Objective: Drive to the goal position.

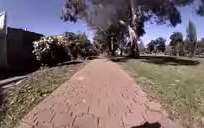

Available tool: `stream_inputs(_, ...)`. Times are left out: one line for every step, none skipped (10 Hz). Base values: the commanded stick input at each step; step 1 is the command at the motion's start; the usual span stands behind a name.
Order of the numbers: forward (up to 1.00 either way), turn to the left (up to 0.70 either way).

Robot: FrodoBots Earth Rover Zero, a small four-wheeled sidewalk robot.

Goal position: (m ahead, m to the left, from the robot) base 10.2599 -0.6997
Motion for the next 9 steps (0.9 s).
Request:
stream_inputs(0.70, 0.00)
stream_inputs(0.70, 0.00)
stream_inputs(0.70, 0.00)
stream_inputs(0.70, 0.00)
stream_inputs(0.70, 0.00)
stream_inputs(0.70, 0.00)
stream_inputs(0.70, 0.00)
stream_inputs(0.70, 0.00)
stream_inputs(0.70, 0.00)
